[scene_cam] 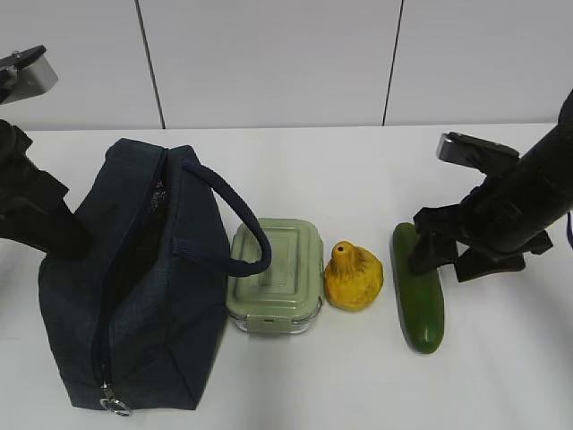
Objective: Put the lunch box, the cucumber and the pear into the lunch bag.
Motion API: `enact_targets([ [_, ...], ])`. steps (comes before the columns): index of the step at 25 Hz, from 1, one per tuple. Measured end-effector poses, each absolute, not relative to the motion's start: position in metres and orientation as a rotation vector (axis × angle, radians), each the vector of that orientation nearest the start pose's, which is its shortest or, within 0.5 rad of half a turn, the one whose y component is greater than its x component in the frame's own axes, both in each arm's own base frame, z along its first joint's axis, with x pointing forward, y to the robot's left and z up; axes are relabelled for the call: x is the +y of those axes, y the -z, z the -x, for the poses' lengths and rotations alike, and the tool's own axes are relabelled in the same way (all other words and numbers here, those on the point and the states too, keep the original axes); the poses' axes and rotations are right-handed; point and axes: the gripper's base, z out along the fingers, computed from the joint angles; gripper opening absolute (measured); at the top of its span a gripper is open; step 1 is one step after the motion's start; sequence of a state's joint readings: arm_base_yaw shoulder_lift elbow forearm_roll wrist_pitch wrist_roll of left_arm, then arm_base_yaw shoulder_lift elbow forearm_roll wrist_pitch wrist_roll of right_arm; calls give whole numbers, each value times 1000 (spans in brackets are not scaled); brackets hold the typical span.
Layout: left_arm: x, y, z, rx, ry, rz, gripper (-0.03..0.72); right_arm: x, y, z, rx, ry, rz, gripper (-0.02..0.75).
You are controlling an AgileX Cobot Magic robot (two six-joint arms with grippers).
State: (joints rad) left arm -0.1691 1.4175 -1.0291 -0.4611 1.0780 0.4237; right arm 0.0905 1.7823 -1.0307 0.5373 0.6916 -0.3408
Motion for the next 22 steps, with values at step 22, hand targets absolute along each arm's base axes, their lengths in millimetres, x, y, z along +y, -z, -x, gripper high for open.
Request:
enact_targets([
  [22,-79,-273,-252,2781,566,-581,25,72,-132,-345,2916,-537,91,565],
])
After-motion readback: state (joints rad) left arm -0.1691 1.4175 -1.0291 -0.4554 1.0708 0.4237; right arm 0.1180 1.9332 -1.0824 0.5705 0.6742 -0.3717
